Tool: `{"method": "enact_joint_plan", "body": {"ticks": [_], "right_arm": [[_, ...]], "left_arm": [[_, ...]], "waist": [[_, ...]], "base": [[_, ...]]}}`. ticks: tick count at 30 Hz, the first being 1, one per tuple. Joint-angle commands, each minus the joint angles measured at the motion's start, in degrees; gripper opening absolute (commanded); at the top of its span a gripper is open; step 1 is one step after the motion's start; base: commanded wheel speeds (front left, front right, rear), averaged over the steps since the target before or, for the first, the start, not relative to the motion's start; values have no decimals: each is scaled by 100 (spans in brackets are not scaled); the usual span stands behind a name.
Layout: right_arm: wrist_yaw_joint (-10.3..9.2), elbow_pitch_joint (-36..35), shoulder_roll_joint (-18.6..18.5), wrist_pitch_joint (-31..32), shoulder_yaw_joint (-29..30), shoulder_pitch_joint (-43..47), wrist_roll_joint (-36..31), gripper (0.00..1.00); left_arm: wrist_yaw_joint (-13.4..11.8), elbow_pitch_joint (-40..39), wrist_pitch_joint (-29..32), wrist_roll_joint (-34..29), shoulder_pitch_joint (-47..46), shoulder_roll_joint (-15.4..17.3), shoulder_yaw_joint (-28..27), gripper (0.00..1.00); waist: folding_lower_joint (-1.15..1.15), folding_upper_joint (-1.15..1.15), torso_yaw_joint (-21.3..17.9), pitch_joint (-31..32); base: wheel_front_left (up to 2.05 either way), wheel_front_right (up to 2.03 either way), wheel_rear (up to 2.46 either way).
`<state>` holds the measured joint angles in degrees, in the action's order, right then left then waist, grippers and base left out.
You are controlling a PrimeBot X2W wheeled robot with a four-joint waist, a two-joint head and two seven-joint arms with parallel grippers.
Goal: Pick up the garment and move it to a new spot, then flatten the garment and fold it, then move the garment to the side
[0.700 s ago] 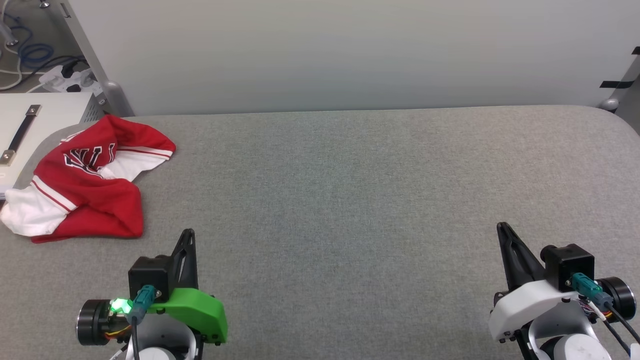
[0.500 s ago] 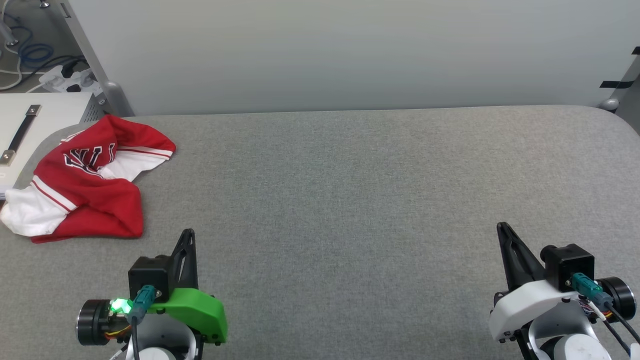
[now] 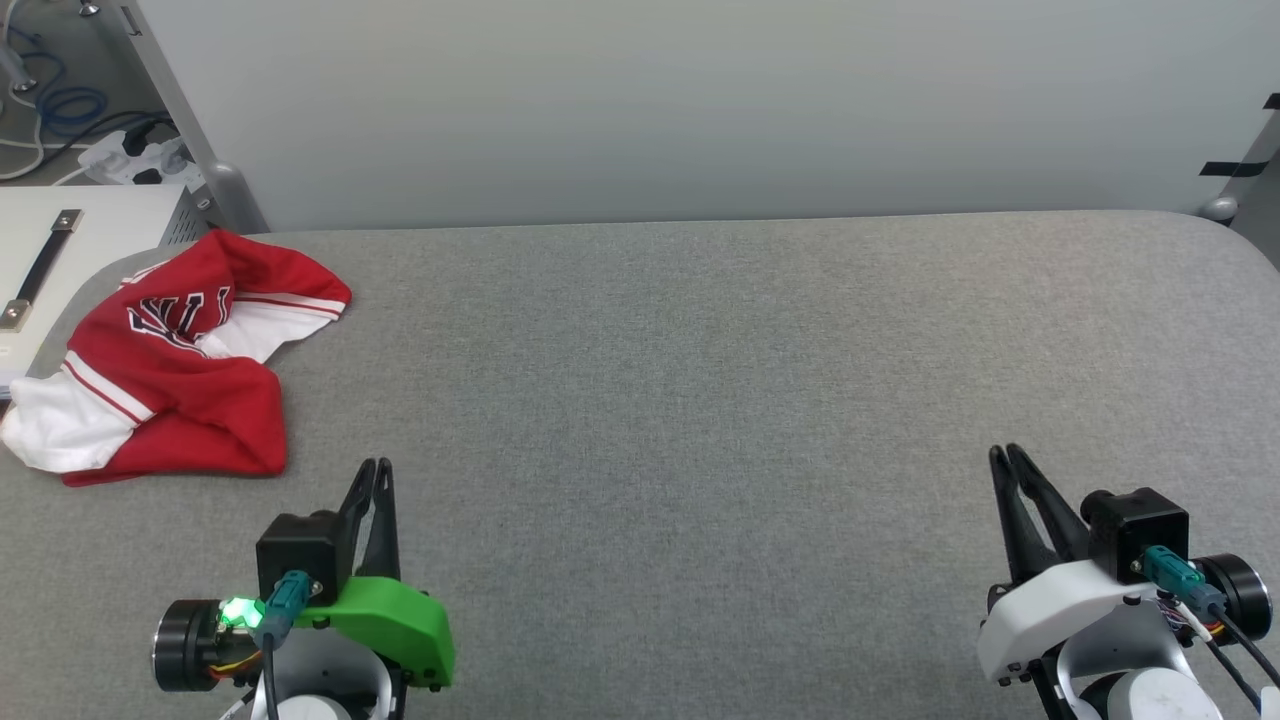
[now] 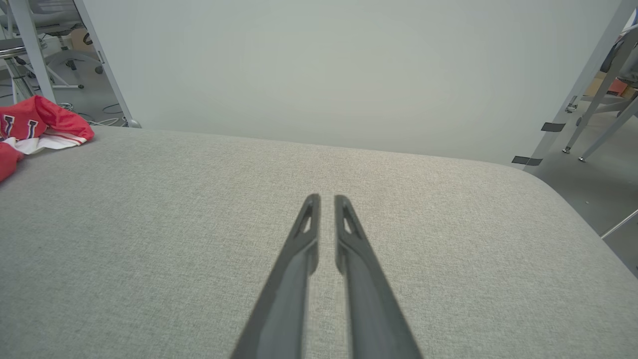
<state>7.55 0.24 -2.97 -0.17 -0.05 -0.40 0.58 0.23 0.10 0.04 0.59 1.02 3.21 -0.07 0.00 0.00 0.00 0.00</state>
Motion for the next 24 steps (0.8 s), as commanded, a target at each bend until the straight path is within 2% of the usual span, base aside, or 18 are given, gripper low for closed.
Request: {"method": "enact_joint_plan", "body": {"ticks": [1, 24], "right_arm": [[0, 1, 0, -3, 0, 0, 4, 100], [-1, 57, 2, -264, 28, -38, 247, 100]], "left_arm": [[0, 2, -3, 3, 0, 0, 2, 100], [23, 143, -268, 228, -22, -6, 55, 100]], "waist": [[0, 0, 0, 0], [0, 0, 16, -40]], "base": [[0, 0, 0], [0, 0, 0]]}}
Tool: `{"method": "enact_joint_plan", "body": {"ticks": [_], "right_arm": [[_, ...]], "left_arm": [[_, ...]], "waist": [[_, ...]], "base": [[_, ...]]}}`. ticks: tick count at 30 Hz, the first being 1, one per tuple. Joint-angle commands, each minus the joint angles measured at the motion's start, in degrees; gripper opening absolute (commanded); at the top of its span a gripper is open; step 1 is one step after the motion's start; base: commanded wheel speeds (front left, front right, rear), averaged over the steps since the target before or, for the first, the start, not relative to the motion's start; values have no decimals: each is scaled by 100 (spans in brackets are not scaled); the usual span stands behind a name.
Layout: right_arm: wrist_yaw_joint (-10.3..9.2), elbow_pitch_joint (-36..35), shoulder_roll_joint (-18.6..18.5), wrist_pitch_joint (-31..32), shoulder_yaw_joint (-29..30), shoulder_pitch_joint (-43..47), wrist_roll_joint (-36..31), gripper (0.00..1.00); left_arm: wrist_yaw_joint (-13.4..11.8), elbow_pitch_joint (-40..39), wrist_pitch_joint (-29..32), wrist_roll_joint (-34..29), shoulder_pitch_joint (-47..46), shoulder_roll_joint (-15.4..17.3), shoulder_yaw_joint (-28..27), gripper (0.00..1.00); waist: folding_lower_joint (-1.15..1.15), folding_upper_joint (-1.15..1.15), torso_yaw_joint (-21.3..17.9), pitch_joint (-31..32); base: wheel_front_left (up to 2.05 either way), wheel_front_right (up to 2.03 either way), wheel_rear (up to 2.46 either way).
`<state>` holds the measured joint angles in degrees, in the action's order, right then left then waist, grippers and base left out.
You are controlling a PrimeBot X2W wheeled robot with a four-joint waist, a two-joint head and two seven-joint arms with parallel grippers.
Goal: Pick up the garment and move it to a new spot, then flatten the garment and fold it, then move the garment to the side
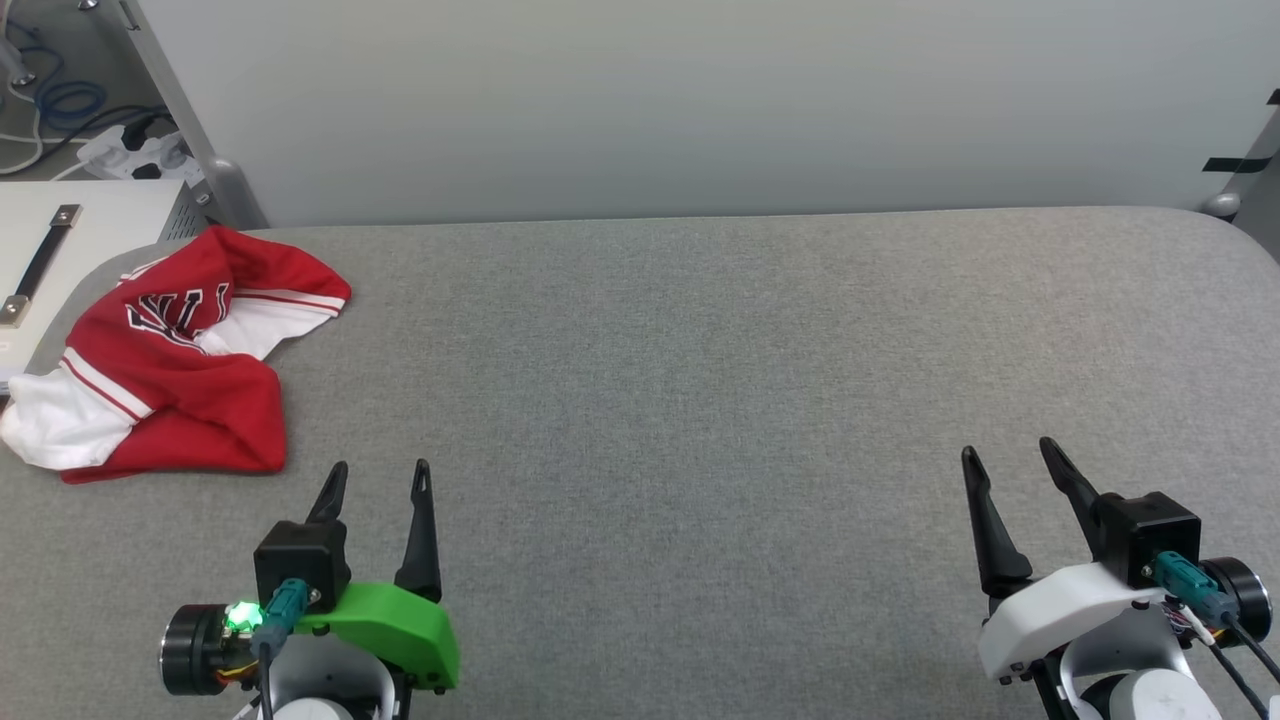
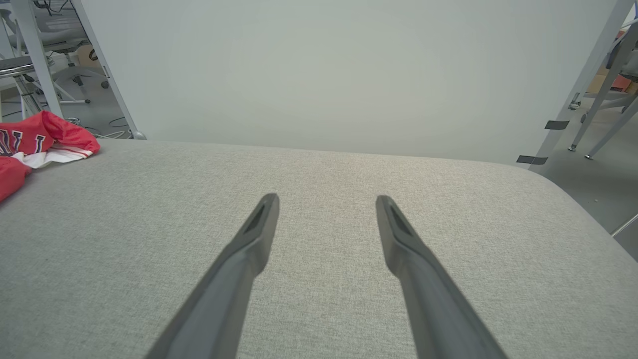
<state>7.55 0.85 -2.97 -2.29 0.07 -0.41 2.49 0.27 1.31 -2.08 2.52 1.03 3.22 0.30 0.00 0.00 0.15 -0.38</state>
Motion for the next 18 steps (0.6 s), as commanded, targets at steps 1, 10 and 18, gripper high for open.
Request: {"method": "enact_joint_plan", "body": {"ticks": [1, 10, 18], "right_arm": [[-1, -12, 2, -62, 18, -38, 65, 100], [-2, -103, 2, -169, 37, -54, 142, 100], [-2, -160, 3, -264, 61, -60, 187, 100]], "left_arm": [[21, 27, -66, 43, -25, -7, 21, 100], [71, 71, -174, 164, -43, -10, 51, 100], [131, 20, -271, 237, -57, -12, 71, 100]], "waist": [[0, 0, 2, -4], [0, 0, 8, -25], [0, 0, 17, -39]], "base": [[0, 0, 0], [0, 0, 0], [0, 0, 0]]}}
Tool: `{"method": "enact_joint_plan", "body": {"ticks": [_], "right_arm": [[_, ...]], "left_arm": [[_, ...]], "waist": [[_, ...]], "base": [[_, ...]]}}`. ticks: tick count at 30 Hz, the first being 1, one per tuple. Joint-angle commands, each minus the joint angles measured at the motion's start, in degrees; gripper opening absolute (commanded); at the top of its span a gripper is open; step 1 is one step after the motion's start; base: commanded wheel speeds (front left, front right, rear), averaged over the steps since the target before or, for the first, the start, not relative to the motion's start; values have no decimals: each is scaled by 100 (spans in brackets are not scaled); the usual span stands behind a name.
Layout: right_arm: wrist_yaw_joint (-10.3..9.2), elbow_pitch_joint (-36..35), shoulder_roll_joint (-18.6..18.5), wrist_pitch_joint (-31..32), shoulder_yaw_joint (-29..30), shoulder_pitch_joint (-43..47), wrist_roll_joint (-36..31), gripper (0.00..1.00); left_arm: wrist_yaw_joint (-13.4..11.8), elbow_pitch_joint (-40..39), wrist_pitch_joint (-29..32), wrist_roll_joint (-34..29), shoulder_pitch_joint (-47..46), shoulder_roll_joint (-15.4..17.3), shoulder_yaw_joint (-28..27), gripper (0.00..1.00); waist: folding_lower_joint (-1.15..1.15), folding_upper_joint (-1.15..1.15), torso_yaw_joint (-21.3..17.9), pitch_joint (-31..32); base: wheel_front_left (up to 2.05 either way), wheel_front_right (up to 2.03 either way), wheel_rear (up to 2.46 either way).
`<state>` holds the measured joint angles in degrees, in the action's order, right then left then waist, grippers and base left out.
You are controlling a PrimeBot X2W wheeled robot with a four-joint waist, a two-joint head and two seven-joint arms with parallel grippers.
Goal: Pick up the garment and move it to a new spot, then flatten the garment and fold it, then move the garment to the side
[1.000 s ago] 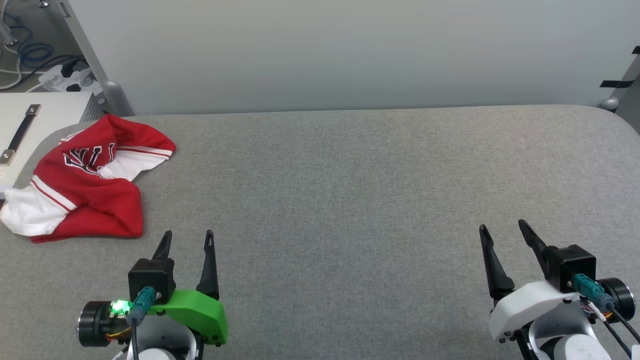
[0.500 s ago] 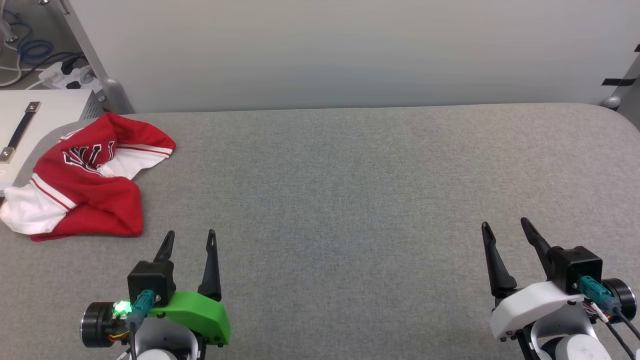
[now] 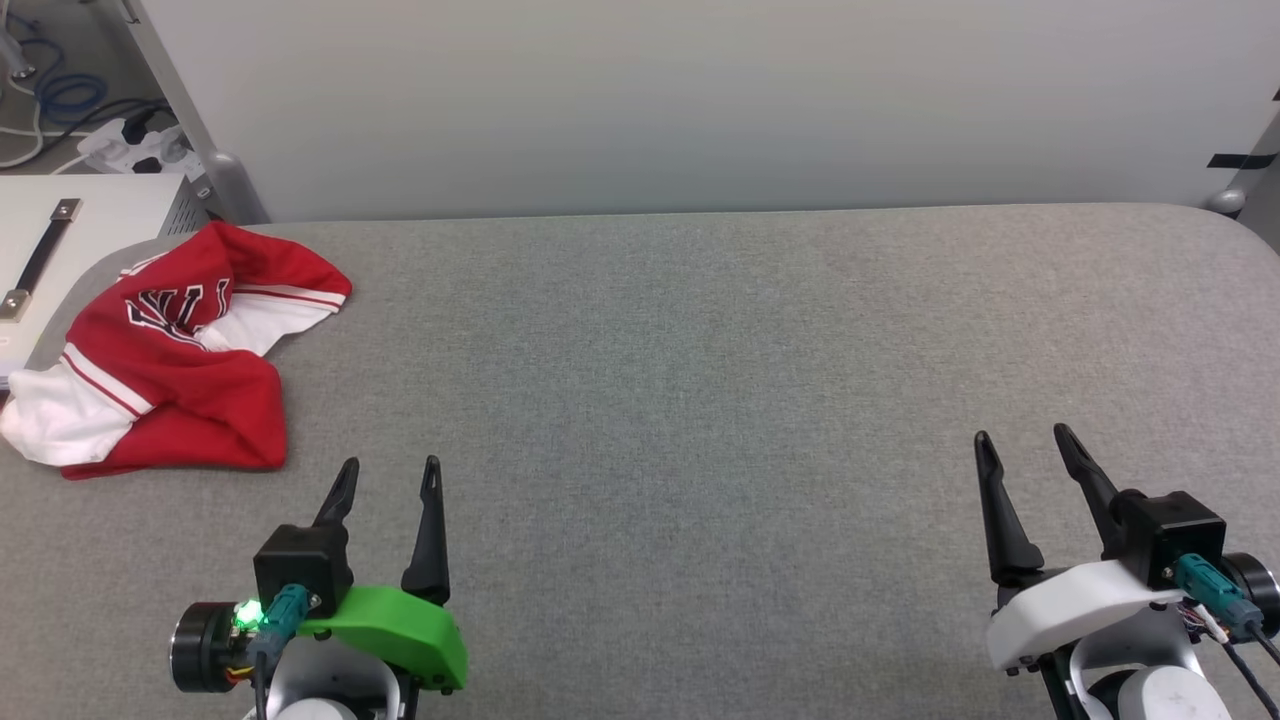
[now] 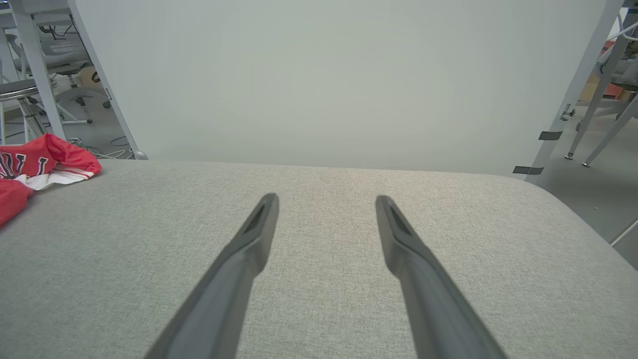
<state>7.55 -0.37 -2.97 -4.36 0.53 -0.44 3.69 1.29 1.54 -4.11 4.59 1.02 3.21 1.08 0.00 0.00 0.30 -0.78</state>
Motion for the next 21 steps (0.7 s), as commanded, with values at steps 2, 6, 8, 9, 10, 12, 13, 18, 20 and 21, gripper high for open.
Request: {"method": "enact_joint_plan", "body": {"ticks": [2, 6, 8, 9, 10, 12, 13, 18, 20, 21], "right_arm": [[-2, -56, 3, -78, 9, -61, 80, 100], [-2, -98, 4, -125, 17, -66, 90, 100], [-2, -122, 4, -149, 26, -70, 104, 100], [-3, -137, 4, -161, 22, -75, 113, 100], [-3, -153, 4, -172, 14, -80, 119, 100], [-3, -226, 4, -219, -9, -87, 127, 100], [-3, -252, 4, -232, -15, -88, 137, 100], [-3, -306, 5, -312, -52, -78, 204, 100], [-3, -278, 5, -335, -46, -72, 208, 100], [-3, -261, 5, -348, -40, -72, 206, 100]], "left_arm": [[36, -22, -89, 50, -58, -11, -6, 100], [44, -75, -136, 88, -58, -12, -5, 100], [42, -105, -160, 131, -56, -13, -11, 100], [46, -122, -173, 148, -55, -13, -11, 100], [50, -139, -183, 156, -55, -13, -11, 100], [58, -232, -231, 193, -58, -14, -9, 100], [61, -260, -244, 203, -59, -15, -10, 100], [94, -304, -326, 252, -50, -17, 23, 100], [110, -270, -349, 263, -48, -17, 42, 100], [119, -249, -362, 271, -47, -17, 52, 100]], "waist": [[0, 0, 5, -3], [0, 0, 16, -2], [0, 0, 20, -2], [0, 0, 22, -3], [0, 0, 24, -4], [0, 0, 33, -11], [0, 0, 34, -14], [0, 0, 44, -43], [0, 0, 48, -51], [0, 0, 50, -55]], "base": [[0, 0, 0], [0, 0, 0], [0, 0, 0], [0, 0, 0], [0, 0, 0], [0, 0, 0], [0, 0, 0], [0, 0, 0], [0, 0, 0], [0, 0, 0]]}}
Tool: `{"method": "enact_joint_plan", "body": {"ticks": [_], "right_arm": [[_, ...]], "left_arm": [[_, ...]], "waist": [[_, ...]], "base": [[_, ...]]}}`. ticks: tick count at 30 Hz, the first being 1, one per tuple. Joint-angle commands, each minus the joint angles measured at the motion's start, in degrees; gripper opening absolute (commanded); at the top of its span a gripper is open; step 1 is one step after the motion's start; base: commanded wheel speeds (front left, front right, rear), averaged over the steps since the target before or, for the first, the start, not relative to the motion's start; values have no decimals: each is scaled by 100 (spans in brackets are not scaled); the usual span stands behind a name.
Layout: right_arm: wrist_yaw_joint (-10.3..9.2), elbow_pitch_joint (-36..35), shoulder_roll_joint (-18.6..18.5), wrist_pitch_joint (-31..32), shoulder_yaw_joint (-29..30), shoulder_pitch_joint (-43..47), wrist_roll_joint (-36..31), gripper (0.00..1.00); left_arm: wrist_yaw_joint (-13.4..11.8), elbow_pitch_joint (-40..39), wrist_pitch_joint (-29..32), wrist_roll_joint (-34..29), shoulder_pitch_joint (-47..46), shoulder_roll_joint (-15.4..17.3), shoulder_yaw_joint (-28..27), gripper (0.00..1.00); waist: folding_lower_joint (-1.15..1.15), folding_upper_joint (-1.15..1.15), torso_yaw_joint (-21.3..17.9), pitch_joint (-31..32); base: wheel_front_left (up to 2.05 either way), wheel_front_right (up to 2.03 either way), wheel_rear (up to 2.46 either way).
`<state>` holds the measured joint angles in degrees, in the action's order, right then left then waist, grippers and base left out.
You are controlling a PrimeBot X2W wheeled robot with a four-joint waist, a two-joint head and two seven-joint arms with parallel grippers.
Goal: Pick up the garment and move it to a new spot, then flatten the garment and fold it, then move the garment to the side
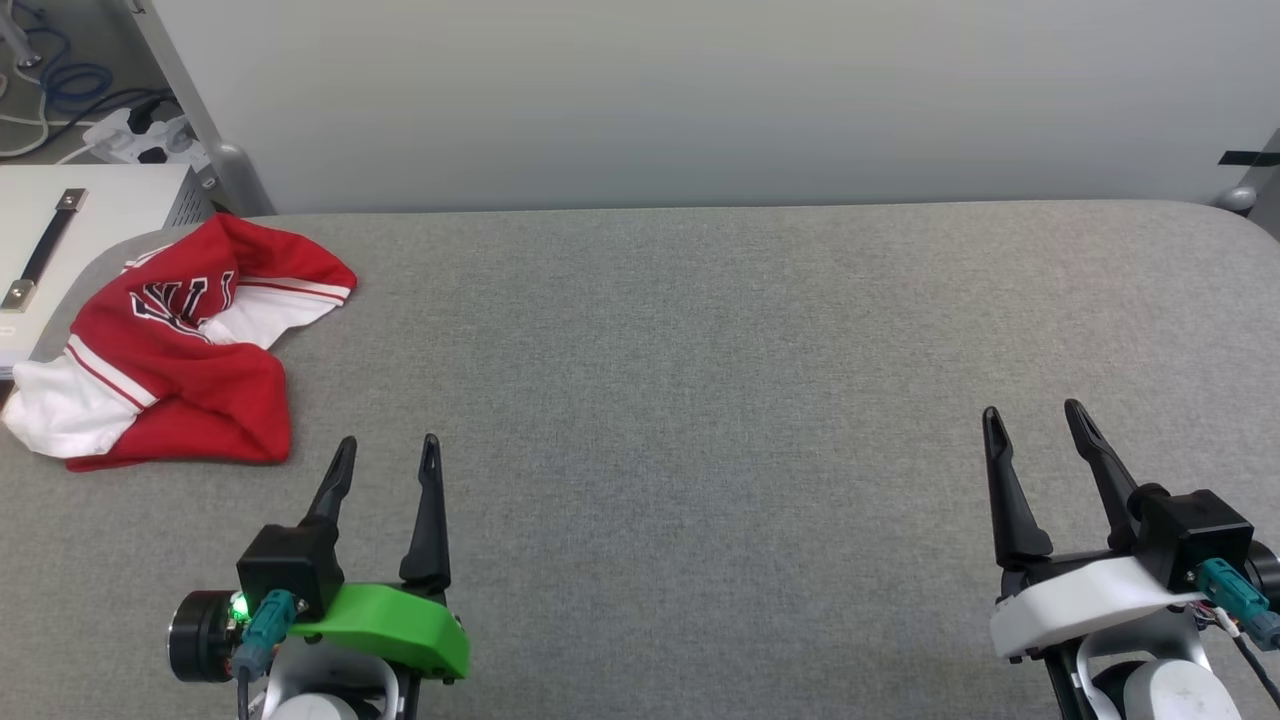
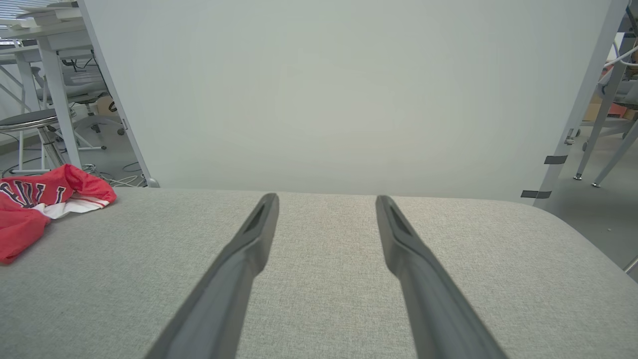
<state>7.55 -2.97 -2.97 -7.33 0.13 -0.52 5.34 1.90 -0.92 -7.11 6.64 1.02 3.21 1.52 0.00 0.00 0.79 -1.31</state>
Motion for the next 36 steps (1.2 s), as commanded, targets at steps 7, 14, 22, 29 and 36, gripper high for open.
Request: {"method": "enact_joint_plan", "body": {"ticks": [7, 14, 22, 29, 36], "right_arm": [[-4, 142, 5, -131, 62, -73, 53, 100], [-4, 226, 6, -214, 66, -107, 74, 100], [-4, 233, 7, -307, 49, -122, 105, 100], [-5, 355, 7, -390, 36, -90, 117, 100], [-5, 576, 8, -470, -6, -92, 158, 100]], "left_arm": [[121, 188, -144, 63, -56, -19, 94, 100], [122, 358, -228, 73, -106, -21, 126, 100], [165, 301, -322, 136, -119, -23, 153, 100], [185, 437, -407, 207, -66, -25, 210, 100], [179, 728, -488, 229, -93, -27, 253, 100]], "waist": [[0, 0, 12, -29], [0, 0, 21, -80], [0, 0, 35, -68], [0, 0, 54, -41], [0, 0, 83, -56]], "base": [[0, 0, 0], [0, 0, 0], [0, 0, 0], [0, 0, 0], [0, 0, 0]]}}
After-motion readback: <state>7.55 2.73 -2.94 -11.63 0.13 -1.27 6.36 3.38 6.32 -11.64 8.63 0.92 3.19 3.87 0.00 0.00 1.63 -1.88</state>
